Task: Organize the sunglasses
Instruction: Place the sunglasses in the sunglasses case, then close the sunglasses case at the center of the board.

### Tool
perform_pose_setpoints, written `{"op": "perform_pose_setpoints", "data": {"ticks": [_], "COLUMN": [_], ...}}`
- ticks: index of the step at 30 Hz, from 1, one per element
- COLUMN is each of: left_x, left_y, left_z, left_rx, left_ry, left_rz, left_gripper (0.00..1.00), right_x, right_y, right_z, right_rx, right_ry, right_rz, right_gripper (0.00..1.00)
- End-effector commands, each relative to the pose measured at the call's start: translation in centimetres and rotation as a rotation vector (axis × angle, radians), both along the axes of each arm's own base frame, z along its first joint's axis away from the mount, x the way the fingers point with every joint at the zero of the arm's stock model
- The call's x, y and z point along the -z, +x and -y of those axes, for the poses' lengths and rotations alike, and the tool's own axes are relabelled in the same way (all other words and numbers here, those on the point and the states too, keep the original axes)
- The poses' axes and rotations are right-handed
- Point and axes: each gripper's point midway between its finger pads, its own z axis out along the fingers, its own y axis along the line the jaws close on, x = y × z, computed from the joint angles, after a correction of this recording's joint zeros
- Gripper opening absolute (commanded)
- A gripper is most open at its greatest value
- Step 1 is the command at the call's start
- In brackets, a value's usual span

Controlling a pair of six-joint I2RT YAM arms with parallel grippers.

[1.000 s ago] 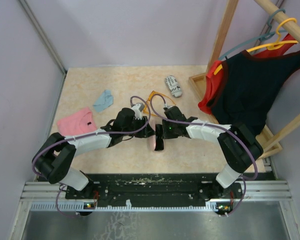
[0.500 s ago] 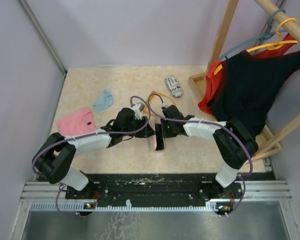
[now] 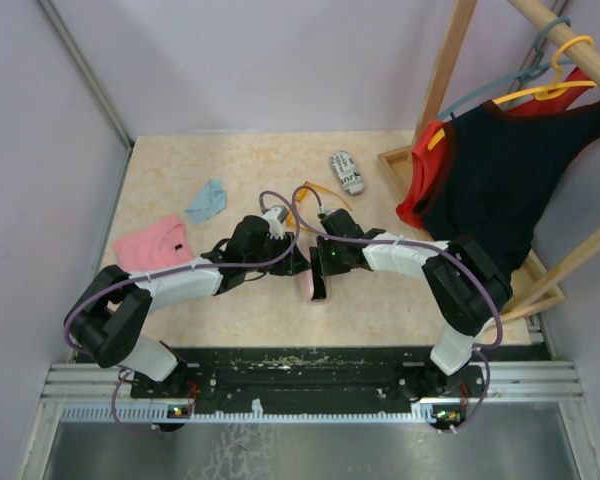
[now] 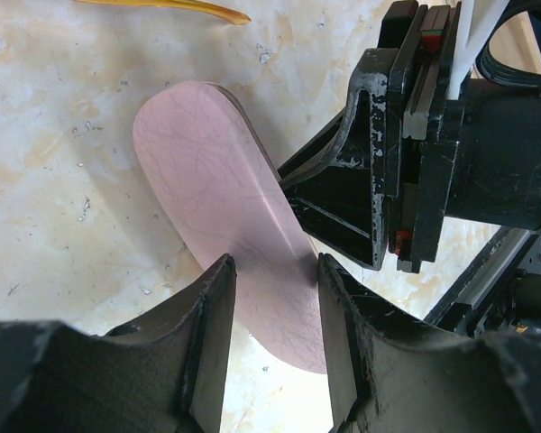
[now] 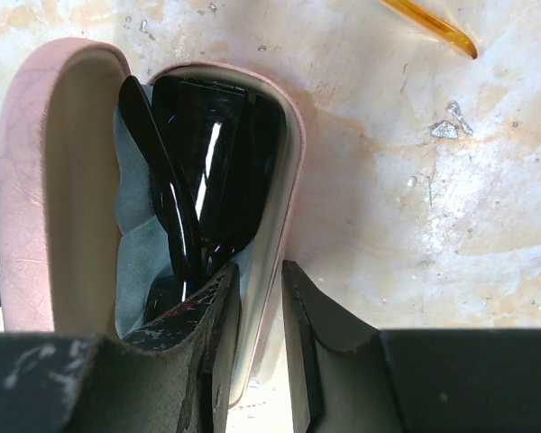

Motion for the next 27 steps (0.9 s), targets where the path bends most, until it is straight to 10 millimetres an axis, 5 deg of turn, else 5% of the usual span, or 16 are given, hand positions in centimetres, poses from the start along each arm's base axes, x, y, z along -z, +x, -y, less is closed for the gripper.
{"op": "perform_pose_setpoints", "data": {"ticks": [1,15,21,27], "left_x": [-0.8,-0.8,-1.1,-1.1], "left_y": [0.1,0.2,0.2,0.3], "left_z": [0.6,0.2,0.4,0.5], "left_rx": [0.024,0.015,0.02,0.03], "left_ry": [-0.014,0.002,-0.001,0.005], "left_rz": [0.013,0.023,0.025,0.026], "left_gripper": [0.47,0.47,0.47,0.47], "right_x": [-0.3,-7.0,-5.1,-2.2], "right_y": [0.1,1.4,1.8,1.4], "right_z": [-0.9,0.4,2.8,2.5], "right_rx": [-0.02,0.06,0.152,0.146], "right_ry": [0.001,0.062,0.047,0.107], "right_rz": [0.025,0.201,0.179,0.088], "right_gripper": [0.27,0.28,0.23,0.18]}}
